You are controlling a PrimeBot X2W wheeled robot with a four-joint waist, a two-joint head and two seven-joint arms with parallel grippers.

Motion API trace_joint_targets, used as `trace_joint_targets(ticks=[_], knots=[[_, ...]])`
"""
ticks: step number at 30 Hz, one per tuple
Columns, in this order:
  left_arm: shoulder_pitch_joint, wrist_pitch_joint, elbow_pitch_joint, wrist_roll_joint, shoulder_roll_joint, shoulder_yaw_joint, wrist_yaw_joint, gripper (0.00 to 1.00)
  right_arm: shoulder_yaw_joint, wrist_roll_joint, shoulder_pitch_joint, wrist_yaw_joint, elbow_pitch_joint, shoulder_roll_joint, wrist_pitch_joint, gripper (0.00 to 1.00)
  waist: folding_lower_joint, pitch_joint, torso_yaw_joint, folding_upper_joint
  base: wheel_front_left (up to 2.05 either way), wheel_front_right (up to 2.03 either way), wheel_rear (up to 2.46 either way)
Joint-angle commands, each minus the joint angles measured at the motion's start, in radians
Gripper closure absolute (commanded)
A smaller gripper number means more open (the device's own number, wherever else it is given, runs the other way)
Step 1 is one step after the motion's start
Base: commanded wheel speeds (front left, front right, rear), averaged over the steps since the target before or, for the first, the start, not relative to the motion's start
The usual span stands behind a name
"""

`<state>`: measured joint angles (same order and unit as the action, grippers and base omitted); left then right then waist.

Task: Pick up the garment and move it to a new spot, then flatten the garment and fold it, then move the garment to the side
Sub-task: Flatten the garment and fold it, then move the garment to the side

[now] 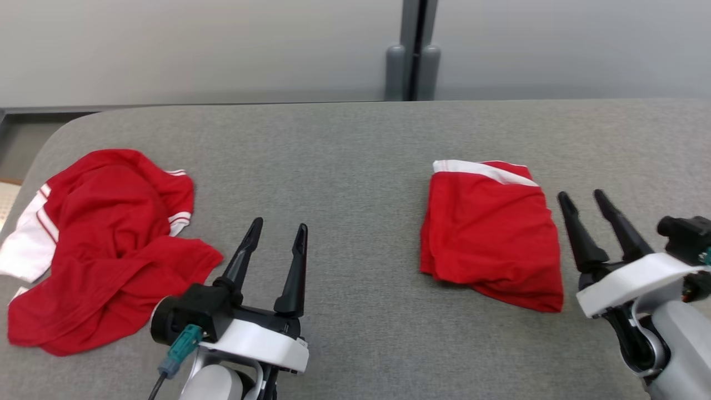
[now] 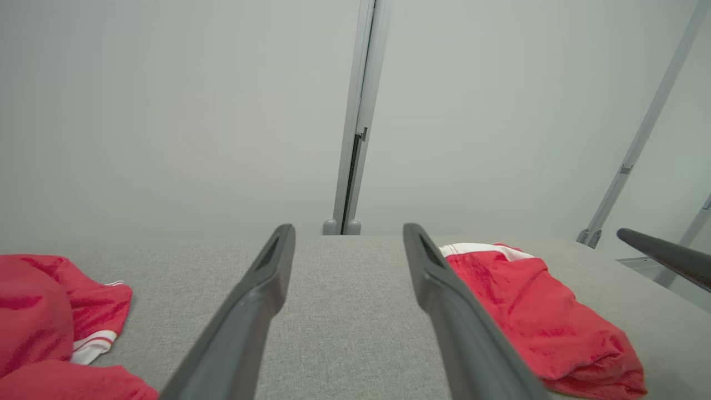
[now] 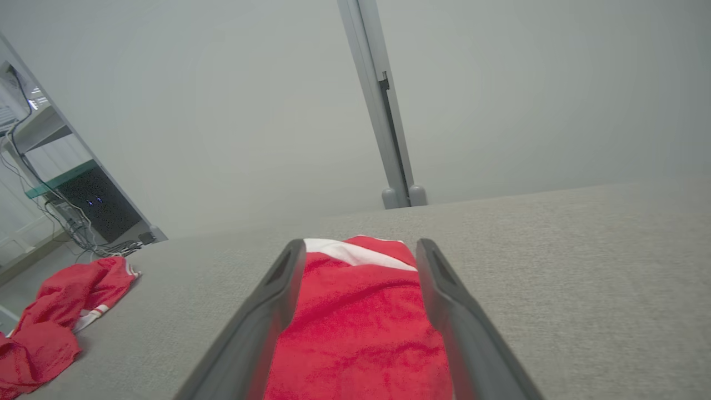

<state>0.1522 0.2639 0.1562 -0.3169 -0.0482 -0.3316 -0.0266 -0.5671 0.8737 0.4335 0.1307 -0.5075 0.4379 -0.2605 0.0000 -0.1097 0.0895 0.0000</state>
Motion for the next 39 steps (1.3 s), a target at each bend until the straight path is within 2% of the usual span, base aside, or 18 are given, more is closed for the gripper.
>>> trace_joint_targets(ticks=[1,5,8,15,20,31,35,39], knots=[[0.013,0.0,-0.008,0.008,-0.005,0.011,0.002,0.0,0.033,-0.039,-0.033,0.0,0.014,-0.005,-0.005,0.0,0.0,0.009,-0.026,0.0,0.0,0.0,0.0],[0.001,0.001,-0.026,0.014,-0.004,0.035,-0.003,0.0,0.213,-0.227,-0.128,0.0,0.093,-0.045,-0.004,0.0,0.0,0.017,-0.059,0.0,0.0,0.0,0.0],[-0.014,0.001,-0.036,0.018,-0.005,0.047,-0.006,0.0,0.322,-0.323,-0.207,0.0,0.155,-0.093,-0.004,0.0,0.0,0.023,-0.074,0.0,0.0,0.0,0.0],[-0.05,0.0,-0.057,0.037,-0.004,0.076,-0.004,0.0,0.436,-0.491,-0.326,0.0,0.262,-0.171,-0.004,0.0,0.0,0.029,-0.087,0.0,0.0,0.0,0.0],[-0.07,0.0,-0.063,0.043,-0.004,0.08,-0.005,0.0,0.463,-0.535,-0.354,0.0,0.29,-0.205,-0.004,0.0,0.0,0.028,-0.085,0.0,0.0,0.0,0.0],[-0.069,0.0,-0.05,0.046,-0.004,0.066,-0.005,0.0,0.471,-0.55,-0.36,0.0,0.296,-0.215,-0.004,0.0,0.0,0.021,-0.068,0.0,0.0,0.0,0.0],[-0.054,0.0,-0.043,0.048,-0.004,0.059,-0.001,0.0,0.443,-0.518,-0.334,0.0,0.29,-0.198,-0.004,0.0,0.0,-0.001,-0.061,0.0,0.0,0.0,0.0],[-0.034,0.001,-0.036,0.056,-0.004,0.046,0.005,0.0,0.41,-0.445,-0.293,0.0,0.225,-0.19,-0.004,0.0,0.0,-0.035,-0.05,0.0,0.0,0.0,0.0]])
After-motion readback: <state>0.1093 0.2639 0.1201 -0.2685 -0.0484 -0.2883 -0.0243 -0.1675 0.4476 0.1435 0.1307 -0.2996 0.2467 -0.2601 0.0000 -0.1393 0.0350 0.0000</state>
